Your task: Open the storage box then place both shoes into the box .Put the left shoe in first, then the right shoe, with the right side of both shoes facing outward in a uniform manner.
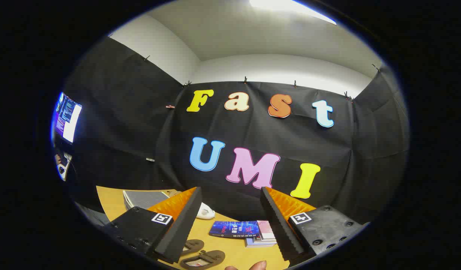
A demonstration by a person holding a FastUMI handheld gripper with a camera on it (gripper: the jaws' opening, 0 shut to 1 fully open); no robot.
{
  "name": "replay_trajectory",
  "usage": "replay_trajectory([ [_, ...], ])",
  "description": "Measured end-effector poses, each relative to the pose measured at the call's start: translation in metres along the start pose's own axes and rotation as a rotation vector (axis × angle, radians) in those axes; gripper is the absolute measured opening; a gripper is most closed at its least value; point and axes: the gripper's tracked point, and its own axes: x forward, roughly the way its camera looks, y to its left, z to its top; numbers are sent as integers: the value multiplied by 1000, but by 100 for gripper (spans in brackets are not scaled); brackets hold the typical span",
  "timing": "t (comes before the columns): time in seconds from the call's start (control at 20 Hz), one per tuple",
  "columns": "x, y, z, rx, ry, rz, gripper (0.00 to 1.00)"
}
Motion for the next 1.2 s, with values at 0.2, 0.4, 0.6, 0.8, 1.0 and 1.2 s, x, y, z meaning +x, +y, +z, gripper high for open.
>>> replay_trajectory([
  [0.2,3,4,-7,3,34,-3,98],
  [0.4,4,2,-15,-35,69,-33,98],
  [0.6,6,6,-19,-44,85,-43,98],
  [0.8,6,5,-21,-30,90,-49,98],
  [1.0,11,6,-24,-15,103,-55,98],
  [1.2,27,30,-21,2,129,16,98],
])
